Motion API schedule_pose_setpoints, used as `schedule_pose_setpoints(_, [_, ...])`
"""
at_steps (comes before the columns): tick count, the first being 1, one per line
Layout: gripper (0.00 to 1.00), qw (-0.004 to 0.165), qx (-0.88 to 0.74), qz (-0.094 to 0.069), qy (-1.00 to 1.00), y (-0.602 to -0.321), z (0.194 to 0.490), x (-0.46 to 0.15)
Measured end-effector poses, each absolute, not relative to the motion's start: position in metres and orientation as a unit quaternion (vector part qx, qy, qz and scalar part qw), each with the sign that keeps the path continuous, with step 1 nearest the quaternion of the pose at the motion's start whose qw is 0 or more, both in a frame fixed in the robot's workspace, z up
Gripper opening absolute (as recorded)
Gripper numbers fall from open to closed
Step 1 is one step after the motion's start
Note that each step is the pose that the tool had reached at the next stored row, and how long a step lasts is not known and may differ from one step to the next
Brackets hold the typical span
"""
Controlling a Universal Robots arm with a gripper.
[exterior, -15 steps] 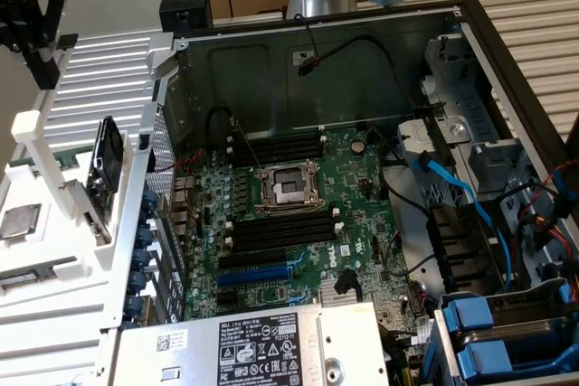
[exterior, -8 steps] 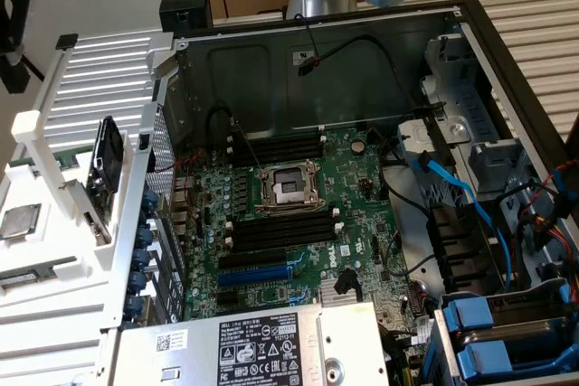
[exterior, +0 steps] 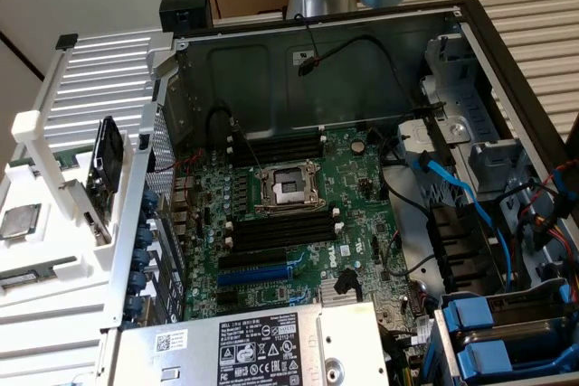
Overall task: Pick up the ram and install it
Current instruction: 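Reach for the ram, then pick up the ram and move it above insertion slot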
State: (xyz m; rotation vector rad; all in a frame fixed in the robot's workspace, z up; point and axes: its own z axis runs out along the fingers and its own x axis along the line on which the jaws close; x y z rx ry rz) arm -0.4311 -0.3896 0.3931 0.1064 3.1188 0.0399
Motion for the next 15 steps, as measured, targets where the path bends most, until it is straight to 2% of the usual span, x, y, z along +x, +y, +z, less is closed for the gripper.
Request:
schedule_pose_setpoints(2, [0.11,0.008,0.034,0.008,0.999,-0.387,0.393,-0.442])
schedule_pose_setpoints(8, [0.11,0.008,0.033,0.007,0.999,-0.383,0.393,-0.483])
schedule_pose_setpoints(15, [0.11,0.008,0.033,0.007,0.999,-0.383,0.393,-0.489])
